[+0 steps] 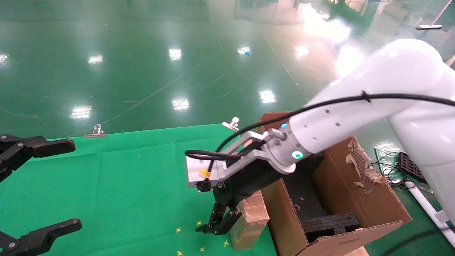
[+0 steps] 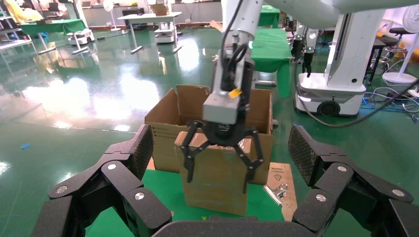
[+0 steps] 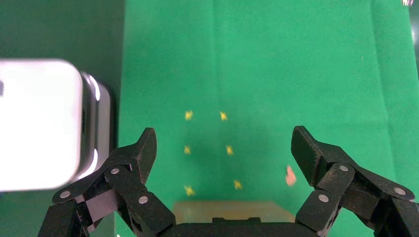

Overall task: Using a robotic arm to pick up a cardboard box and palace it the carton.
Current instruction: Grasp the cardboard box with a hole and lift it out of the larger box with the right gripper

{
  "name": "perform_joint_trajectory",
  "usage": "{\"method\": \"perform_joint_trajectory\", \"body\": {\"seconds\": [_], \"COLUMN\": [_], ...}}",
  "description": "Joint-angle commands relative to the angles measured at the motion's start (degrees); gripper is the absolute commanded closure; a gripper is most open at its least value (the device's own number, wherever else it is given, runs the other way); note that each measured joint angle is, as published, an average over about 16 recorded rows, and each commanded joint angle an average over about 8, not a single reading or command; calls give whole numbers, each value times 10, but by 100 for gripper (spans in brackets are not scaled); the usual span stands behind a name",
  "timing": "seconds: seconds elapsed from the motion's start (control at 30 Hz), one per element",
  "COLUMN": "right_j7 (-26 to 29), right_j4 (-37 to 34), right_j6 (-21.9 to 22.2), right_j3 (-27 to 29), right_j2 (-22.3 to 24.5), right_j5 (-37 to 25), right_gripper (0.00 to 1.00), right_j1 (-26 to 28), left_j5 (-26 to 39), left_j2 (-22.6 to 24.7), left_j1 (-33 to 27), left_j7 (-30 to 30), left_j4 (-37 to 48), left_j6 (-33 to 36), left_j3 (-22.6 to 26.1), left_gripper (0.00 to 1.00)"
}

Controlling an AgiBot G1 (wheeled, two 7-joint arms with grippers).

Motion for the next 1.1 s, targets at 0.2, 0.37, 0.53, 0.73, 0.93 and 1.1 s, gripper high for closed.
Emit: {"method": "perform_joint_trajectory", "body": {"seconds": [0.2,0.37,0.53,0.73,0.93,1.1], "right_j7": [68,97,106,113,123,142], "right_j4": [-3,-5,-4,-2,-2,-7], "right_j6": [-9,-9,-4,8,18,25], "right_j3": [-132,-240,-332,-400,-429,-440], "right_j2": [-23,-20,-22,-33,-40,-40], "right_j5": [-37,-7,20,36,38,41], "right_gripper": [0,0,0,0,0,0], "right_j1": [138,234,289,308,313,316], "left_j5": [0,0,0,-1,-1,-1], "left_j2": [0,0,0,0,-1,-1], "left_j1": [0,0,0,0,0,0], "left_j7": [0,0,0,0,1,1], "left_j4": [0,0,0,0,0,0], "left_j6": [0,0,0,0,-1,-1], "left_j3": [0,1,1,1,1,1], "left_gripper": [0,0,0,0,0,0]}}
